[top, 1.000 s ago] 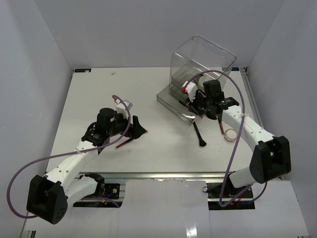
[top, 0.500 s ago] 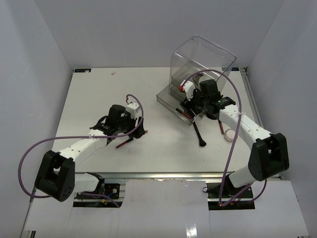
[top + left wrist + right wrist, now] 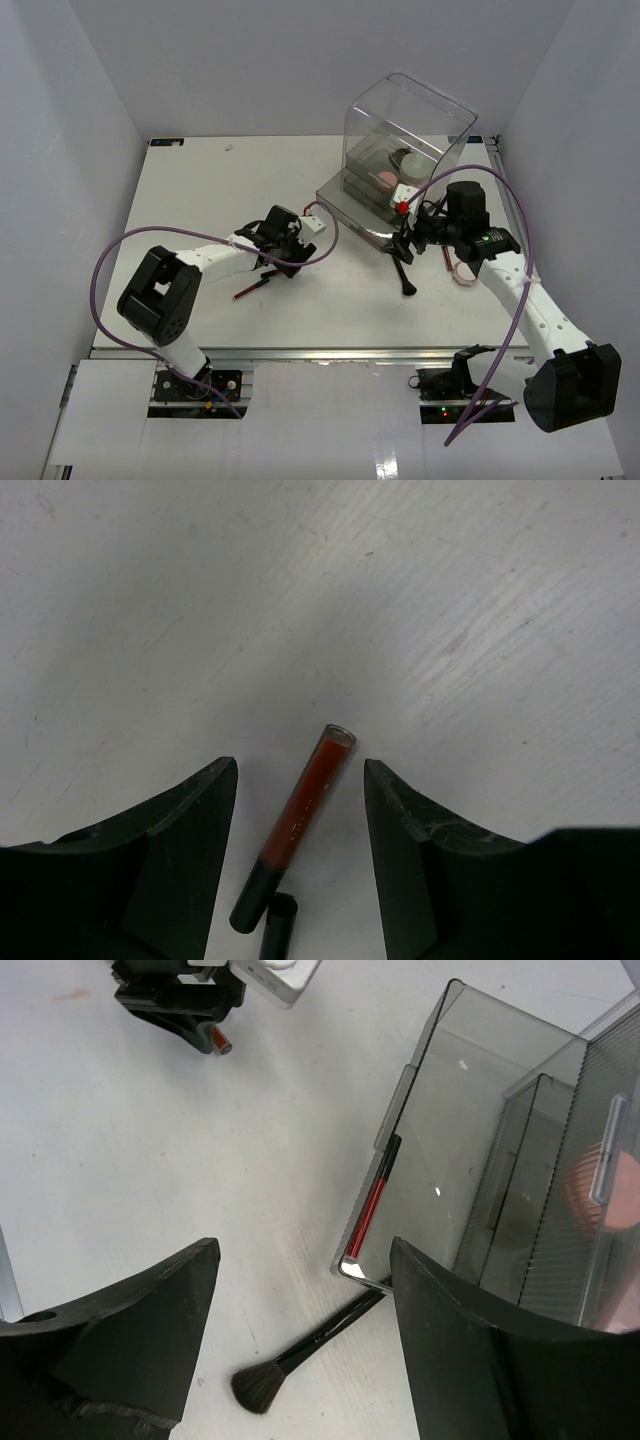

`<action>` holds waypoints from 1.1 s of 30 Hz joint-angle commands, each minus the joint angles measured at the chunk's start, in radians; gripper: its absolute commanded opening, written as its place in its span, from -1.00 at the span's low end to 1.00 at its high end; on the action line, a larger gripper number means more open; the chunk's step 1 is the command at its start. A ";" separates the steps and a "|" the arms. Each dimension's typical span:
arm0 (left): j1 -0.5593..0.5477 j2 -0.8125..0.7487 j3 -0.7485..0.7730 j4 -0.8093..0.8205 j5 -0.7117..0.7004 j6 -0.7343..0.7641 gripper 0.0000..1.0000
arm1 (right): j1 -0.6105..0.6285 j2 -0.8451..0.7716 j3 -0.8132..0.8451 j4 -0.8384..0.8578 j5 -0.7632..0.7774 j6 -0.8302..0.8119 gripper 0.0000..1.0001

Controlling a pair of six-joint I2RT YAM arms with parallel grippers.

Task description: Organize the makeup

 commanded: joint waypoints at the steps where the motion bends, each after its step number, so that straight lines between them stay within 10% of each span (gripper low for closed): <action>1: 0.001 0.003 0.039 -0.028 -0.072 0.038 0.28 | -0.011 -0.028 -0.018 0.001 -0.087 -0.016 0.51; 33: 0.002 -0.019 0.171 -0.063 -0.084 -0.141 -0.92 | -0.096 -0.064 -0.036 -0.089 -0.208 -0.076 0.48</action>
